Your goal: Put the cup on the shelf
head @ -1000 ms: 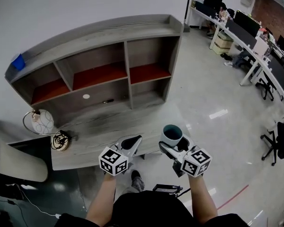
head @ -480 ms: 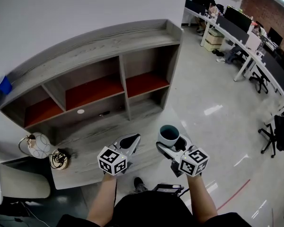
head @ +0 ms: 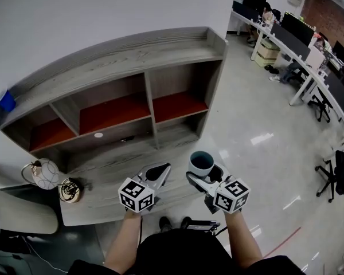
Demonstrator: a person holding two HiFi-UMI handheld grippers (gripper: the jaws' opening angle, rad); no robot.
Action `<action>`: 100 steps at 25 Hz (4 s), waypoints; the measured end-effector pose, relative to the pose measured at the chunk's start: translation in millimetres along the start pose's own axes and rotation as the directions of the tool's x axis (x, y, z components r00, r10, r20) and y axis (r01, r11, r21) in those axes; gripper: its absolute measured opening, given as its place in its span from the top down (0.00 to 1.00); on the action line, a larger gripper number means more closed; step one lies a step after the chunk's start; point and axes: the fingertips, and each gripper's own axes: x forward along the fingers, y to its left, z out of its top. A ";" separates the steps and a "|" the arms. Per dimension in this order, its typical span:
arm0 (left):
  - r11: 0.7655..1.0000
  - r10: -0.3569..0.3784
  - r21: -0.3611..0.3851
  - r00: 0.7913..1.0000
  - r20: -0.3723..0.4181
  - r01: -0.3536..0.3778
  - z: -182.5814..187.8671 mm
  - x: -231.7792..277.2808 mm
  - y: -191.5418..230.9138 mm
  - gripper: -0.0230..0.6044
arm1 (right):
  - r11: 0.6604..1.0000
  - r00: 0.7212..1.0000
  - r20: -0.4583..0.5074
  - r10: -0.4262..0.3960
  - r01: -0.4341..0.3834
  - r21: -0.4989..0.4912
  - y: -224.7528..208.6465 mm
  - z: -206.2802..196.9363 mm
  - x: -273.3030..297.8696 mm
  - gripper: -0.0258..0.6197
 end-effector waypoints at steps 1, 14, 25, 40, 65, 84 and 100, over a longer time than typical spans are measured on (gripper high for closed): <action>1.000 0.008 -0.001 1.000 0.004 -0.008 1.7 1.0 1.0 0.96 | 1.000 1.000 -0.002 0.009 -0.009 -0.005 -1.3 2.0 2.0 0.39; 0.999 0.046 0.011 0.999 -0.001 -0.046 3.9 12.1 1.0 0.96 | 0.997 0.997 -0.022 0.077 -0.077 -0.009 -10.4 5.1 11.7 0.39; 0.998 0.066 0.006 0.998 -0.010 -0.066 0.8 17.4 1.2 0.96 | 0.995 0.994 -0.038 0.098 -0.098 0.002 -17.5 0.2 10.2 0.39; 0.986 0.165 0.010 0.986 -0.034 -0.165 -8.2 29.1 2.4 0.96 | 0.987 0.983 -0.091 0.159 -0.160 -0.010 -48.9 -12.4 12.2 0.39; 0.967 0.254 0.011 0.966 0.048 -0.255 -49.8 88.0 106.6 0.96 | 0.987 0.996 -0.074 0.041 -0.052 -0.152 -142.7 -67.7 150.9 0.39; 0.955 0.295 0.008 0.951 0.086 -0.297 -76.5 114.0 147.2 0.96 | 0.976 0.996 -0.067 -0.054 0.039 -0.215 -205.4 -110.5 254.7 0.39; 0.956 0.293 -0.004 0.954 0.061 -0.294 -89.4 111.8 153.2 0.96 | 0.971 0.992 -0.100 -0.071 0.045 -0.234 -216.0 -123.6 289.3 0.39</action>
